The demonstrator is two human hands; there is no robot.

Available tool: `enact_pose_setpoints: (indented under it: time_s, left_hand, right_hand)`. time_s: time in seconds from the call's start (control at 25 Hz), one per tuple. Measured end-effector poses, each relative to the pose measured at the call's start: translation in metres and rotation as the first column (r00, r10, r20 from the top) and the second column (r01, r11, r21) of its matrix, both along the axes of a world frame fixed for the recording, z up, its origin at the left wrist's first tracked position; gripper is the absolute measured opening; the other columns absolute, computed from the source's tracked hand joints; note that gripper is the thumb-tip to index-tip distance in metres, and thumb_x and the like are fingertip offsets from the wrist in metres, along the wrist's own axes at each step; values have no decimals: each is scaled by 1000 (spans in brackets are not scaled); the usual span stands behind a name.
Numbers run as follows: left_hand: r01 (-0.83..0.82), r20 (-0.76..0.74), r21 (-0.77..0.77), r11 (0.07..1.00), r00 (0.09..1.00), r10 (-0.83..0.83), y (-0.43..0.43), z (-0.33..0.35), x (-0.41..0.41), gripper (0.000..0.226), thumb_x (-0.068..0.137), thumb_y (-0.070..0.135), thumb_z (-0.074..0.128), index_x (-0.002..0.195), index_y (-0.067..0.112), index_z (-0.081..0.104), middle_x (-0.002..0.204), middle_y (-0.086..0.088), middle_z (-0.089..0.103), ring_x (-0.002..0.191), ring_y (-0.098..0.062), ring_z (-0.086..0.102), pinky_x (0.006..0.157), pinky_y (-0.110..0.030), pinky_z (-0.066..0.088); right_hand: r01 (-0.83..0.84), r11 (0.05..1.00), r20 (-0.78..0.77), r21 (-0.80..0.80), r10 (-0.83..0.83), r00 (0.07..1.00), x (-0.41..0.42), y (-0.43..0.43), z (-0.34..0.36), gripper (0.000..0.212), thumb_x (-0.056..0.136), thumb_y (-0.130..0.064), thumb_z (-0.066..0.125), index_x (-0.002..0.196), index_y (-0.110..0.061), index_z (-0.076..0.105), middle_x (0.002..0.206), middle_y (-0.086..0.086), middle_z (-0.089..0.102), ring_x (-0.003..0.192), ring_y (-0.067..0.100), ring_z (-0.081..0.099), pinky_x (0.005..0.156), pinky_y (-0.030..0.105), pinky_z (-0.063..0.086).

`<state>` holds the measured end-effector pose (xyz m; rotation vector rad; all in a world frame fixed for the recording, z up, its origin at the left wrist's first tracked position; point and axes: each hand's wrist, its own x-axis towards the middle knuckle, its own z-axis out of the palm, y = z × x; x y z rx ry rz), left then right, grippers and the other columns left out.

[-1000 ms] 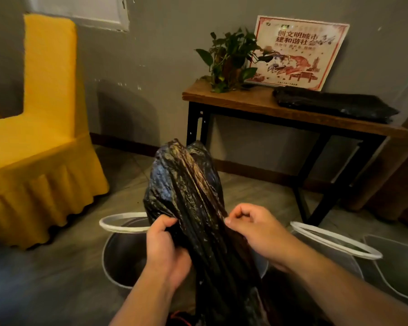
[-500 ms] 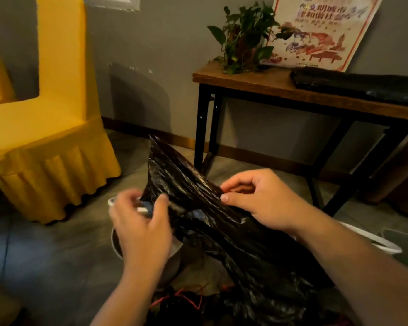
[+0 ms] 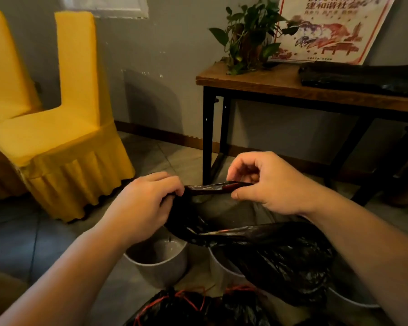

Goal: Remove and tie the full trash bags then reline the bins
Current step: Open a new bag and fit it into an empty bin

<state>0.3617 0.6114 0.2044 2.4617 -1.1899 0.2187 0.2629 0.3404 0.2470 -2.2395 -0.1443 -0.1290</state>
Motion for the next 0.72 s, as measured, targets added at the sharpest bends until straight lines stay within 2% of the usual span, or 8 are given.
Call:
enact_pose_setpoints:
  time_s: [0.04, 0.16, 0.28, 0.36, 0.48, 0.52, 0.6, 0.72]
  left_hand:
    - [9, 22, -15, 1000, 1000, -8, 3, 4, -5, 26, 94, 19, 61, 97, 45, 60, 115, 25, 54, 107, -1, 57, 94, -30, 56]
    - [-3, 120, -32, 999, 993, 7, 14, 21, -7, 25, 95, 19, 55, 103, 31, 76, 127, 10, 61, 118, -13, 60, 100, -33, 52]
    - [-107, 138, 17, 994, 985, 104, 34, 28, 2, 31, 98, 20, 59, 125, 25, 73, 127, 7, 63, 120, -14, 62, 105, -36, 53]
    - [-164, 118, -20, 986, 979, 165, 57, 21, 7, 38, 94, 19, 66, 132, 24, 69, 130, 7, 60, 121, -10, 59, 105, -34, 52]
    - [-251, 81, -120, 960, 962, 262, 91, 5, 11, 41, 90, 15, 70, 131, 20, 69, 129, 5, 56, 118, -8, 54, 101, -30, 50]
    - [-283, 58, -152, 947, 954, 294, 98, -1, 13, 39, 90, 13, 70, 128, 20, 71, 130, 4, 55, 115, -8, 54, 98, -30, 50]
    - [-348, 24, -199, 916, 933, 360, 104, -8, 18, 30, 88, 8, 70, 115, 19, 77, 131, 1, 55, 107, -12, 56, 92, -30, 48]
    - [-379, 31, -203, 903, 919, 393, 103, -12, 30, 27, 89, 11, 62, 108, 19, 81, 135, -2, 60, 113, -20, 62, 98, -36, 48]
  right_hand:
    - [-14, 996, 18, -83, 16, 1000, -4, -7, 2, 34, 80, -2, 80, 88, -32, 68, 94, -9, 70, 88, 11, 68, 76, 28, 59]
    - [-6, 926, 93, -378, 44, 995, -16, -24, 10, 40, 74, 9, 66, 77, -30, 58, 99, -13, 60, 96, 7, 60, 84, 37, 53]
    - [-23, 891, 111, -453, 82, 990, -14, -26, 18, 40, 73, 8, 61, 74, -30, 49, 102, -4, 64, 99, 18, 62, 83, 47, 51]
    - [-109, 861, 47, -498, 152, 987, -1, -20, 19, 38, 75, 7, 61, 74, -30, 52, 114, -8, 64, 102, 15, 62, 84, 44, 52]
    - [-154, 740, -62, -655, 150, 987, 18, -8, 18, 34, 85, -7, 60, 82, -40, 65, 125, -25, 55, 103, 7, 60, 86, 38, 54]
    - [-126, 704, -44, -699, 134, 990, 23, -4, 16, 33, 89, -13, 56, 89, -43, 68, 122, -25, 56, 103, 6, 61, 87, 37, 55]
    - [-23, 705, 61, -708, 94, 994, 32, 0, 13, 29, 94, -27, 51, 109, -35, 74, 114, -19, 59, 102, 8, 62, 87, 37, 56]
    - [91, 710, 187, -698, 58, 981, 39, -3, 8, 25, 89, -31, 62, 111, -27, 72, 110, -13, 58, 96, 12, 62, 81, 34, 56]
